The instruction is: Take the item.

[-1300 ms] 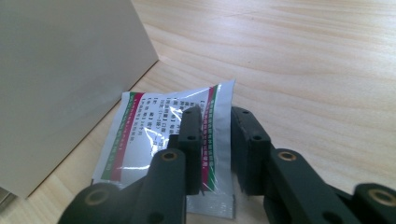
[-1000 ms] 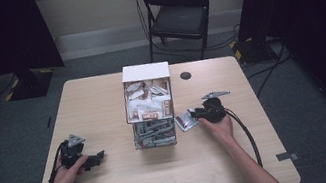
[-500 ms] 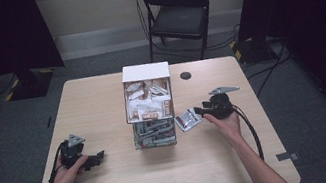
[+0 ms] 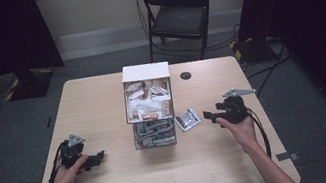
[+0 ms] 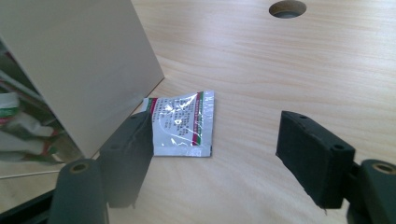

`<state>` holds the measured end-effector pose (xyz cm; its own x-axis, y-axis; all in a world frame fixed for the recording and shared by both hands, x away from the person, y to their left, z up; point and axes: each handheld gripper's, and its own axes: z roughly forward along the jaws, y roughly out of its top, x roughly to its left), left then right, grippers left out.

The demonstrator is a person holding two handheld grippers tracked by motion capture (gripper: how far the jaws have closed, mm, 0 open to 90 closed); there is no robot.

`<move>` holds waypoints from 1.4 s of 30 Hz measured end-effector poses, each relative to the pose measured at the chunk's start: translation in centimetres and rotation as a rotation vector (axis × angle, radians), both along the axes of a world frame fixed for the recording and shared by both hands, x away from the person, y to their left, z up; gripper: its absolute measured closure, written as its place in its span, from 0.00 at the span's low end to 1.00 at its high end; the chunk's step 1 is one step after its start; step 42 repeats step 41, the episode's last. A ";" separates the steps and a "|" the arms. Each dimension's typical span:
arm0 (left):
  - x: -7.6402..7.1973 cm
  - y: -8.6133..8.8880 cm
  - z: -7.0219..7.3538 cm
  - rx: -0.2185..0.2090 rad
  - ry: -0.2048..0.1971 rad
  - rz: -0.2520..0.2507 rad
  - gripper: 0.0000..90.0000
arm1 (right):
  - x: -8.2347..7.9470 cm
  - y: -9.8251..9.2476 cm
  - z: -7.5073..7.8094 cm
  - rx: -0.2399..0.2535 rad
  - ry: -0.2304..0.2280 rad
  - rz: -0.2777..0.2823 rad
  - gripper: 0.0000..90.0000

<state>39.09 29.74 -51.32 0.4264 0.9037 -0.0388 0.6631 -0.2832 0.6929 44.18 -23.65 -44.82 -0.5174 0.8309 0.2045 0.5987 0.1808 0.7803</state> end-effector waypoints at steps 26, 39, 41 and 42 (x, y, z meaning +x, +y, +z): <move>0.0 0.0 0.0 0.000 0.000 0.001 0.00 | -6.8 -4.3 -1.0 -0.151 0.056 -0.113 0.16; 0.0 0.0 0.0 0.000 0.000 0.000 0.00 | -7.1 -6.3 -4.9 -0.277 0.078 -0.275 0.14; 0.0 0.0 0.0 -0.002 0.000 -0.001 0.00 | -7.3 -6.4 -5.3 -0.260 0.043 -0.271 0.13; 0.0 0.0 0.0 -0.002 0.000 -0.001 0.00 | -7.3 -6.4 -5.3 -0.260 0.043 -0.271 0.13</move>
